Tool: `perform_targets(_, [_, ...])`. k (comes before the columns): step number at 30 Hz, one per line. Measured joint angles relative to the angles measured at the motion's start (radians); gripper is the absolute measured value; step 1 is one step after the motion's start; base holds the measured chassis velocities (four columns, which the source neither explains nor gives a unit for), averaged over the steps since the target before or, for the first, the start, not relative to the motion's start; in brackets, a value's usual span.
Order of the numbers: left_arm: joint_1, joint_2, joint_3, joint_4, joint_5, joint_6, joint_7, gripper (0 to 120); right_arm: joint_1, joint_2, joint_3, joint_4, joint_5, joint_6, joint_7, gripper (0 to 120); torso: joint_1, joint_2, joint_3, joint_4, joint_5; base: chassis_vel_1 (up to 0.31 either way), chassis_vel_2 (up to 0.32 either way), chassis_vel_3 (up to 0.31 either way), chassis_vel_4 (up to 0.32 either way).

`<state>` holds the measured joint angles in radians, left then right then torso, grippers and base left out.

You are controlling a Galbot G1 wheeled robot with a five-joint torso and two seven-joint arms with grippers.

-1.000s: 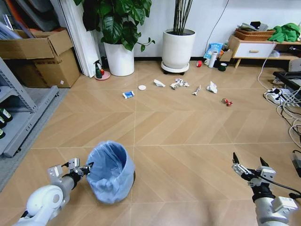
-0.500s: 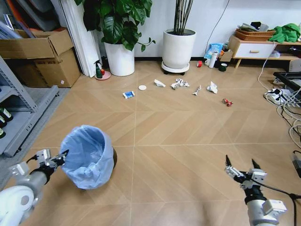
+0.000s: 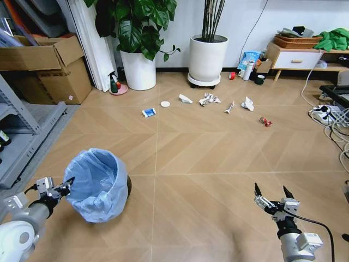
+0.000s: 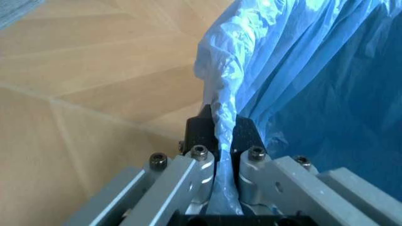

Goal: Pick up the trash bin and place the garbage on the floor into it.

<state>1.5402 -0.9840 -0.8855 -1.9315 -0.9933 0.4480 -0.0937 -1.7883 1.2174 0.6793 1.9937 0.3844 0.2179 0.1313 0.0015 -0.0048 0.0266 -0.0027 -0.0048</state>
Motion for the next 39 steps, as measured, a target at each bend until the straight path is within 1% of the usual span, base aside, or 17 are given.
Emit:
perform_targets(4, [-0.001, -0.001, 0.002, -0.002, 0.0, 0.001, -0.004, 0, 0.002, 0.0, 0.0, -0.003, -0.003, 0.005, -0.001, 100, 0.0, 0.0, 0.0, 0.0001, 0.0003, -0.216, 0.258, 0.201, -0.262])
perform_targets(6, [-0.003, -0.001, 0.004, -0.002, 0.0, 0.002, -0.006, 0, 0.004, 0.001, 0.0, -0.008, -0.012, 0.011, -0.002, 100, 0.0, 0.0, 0.0, 0.0001, -0.0003, -0.194, 0.306, 0.196, -0.284])
perform_targets(9, [-0.004, 0.0, 0.004, -0.003, 0.0, 0.003, -0.009, 0, 0.007, 0.002, -0.002, -0.011, -0.017, 0.013, -0.002, 100, 0.0, 0.0, 0.0, 0.0003, 0.0003, -0.161, 0.255, 0.161, -0.236])
perform_targets(10, [-0.005, 0.001, 0.006, -0.003, 0.0, 0.003, -0.009, 0, 0.007, 0.003, -0.002, -0.012, -0.018, 0.015, -0.003, 100, 0.0, 0.0, 0.0, 0.0002, -0.0003, -0.133, 0.245, 0.135, -0.233])
perform_targets(12, [-0.007, 0.001, 0.008, -0.003, 0.0, 0.004, -0.01, 0, 0.009, 0.003, -0.002, -0.015, -0.018, 0.018, -0.003, 100, 0.0, 0.0, 0.0, 0.0004, 0.0002, -0.129, 0.244, 0.133, -0.227])
perform_targets(25, [-0.015, 0.0, 0.016, 0.0, 0.0, 0.005, -0.012, 0, 0.012, 0.002, 0.001, -0.02, -0.018, 0.022, -0.004, 100, 0.0, 0.0, 0.0, 0.0003, 0.0001, -0.126, 0.195, 0.135, -0.208])
perform_targets(27, [-0.016, 0.0, 0.016, 0.0, 0.0, 0.006, -0.012, 0, 0.013, 0.002, 0.001, -0.02, -0.018, 0.022, -0.004, 100, 0.0, 0.0, 0.0, -0.0001, 0.0001, -0.145, 0.225, 0.142, -0.246])
perform_targets(32, [-0.018, 0.001, 0.018, 0.0, 0.0, 0.007, -0.015, 0, 0.017, 0.001, 0.001, -0.021, -0.017, 0.022, -0.004, 100, 0.0, 0.0, 0.0, 0.0003, -0.0001, -0.115, 0.242, 0.128, -0.243])
perform_targets(39, [-0.019, 0.0, 0.02, 0.002, 0.0, 0.008, -0.016, 0, 0.018, 0.0, 0.001, -0.024, -0.016, 0.024, -0.004, 100, 0.0, 0.0, 0.0, 0.0003, -0.0001, -0.092, 0.255, 0.103, -0.246])
